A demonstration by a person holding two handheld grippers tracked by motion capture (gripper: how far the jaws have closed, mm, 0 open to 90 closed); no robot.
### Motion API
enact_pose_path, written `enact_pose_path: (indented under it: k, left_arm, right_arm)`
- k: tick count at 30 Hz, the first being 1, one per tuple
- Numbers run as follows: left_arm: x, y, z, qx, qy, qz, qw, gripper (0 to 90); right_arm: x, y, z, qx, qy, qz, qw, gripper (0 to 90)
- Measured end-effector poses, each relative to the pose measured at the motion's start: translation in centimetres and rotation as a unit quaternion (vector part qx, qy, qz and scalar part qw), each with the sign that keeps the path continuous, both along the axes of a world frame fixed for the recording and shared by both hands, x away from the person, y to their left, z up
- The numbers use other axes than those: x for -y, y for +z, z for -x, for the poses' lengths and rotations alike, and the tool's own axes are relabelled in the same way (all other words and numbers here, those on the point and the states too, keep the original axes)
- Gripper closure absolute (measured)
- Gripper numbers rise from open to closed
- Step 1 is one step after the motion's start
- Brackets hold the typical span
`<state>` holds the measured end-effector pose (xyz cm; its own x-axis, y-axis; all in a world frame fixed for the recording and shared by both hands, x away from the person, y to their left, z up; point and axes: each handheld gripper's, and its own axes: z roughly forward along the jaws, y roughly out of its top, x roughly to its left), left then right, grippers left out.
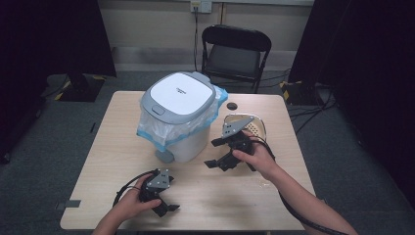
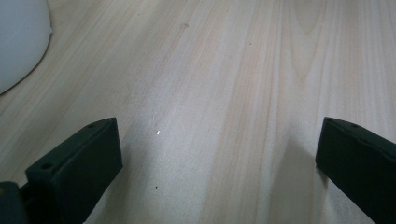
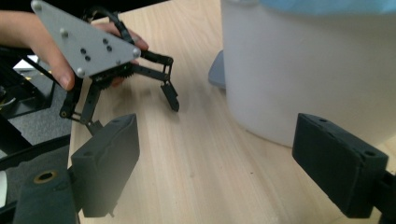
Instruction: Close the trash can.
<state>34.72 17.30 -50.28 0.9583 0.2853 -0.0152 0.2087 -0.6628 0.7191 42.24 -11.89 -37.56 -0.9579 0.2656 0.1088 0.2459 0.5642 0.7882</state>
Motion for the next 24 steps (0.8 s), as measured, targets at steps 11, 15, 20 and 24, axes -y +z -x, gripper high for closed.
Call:
enact_pose_path:
  k: [11,15,20,24]
  left_arm:
    - [0.0,0.0,0.0,0.000,0.000,0.000,1.0000,0.0]
    - [0.0,0.0,0.0,0.000,0.001,0.000,1.0000,0.0]
    - [0.0,0.0,0.0,0.000,0.000,0.000,1.0000,0.0]
    - [0.0,0.0,0.0,0.000,0.000,0.000,1.0000,0.0]
  right_arm:
    - [0.0,-2.1,0.7,-0.009,0.006,0.003,0.9999,14.3]
    - [0.0,-2.7,0.9,-0.009,0.008,0.006,0.9999,14.3]
    - [-0.1,-3.6,1.6,-0.010,0.016,0.017,0.9997,14.3]
    - [-0.1,-4.0,1.8,-0.008,0.021,0.022,0.9995,14.3]
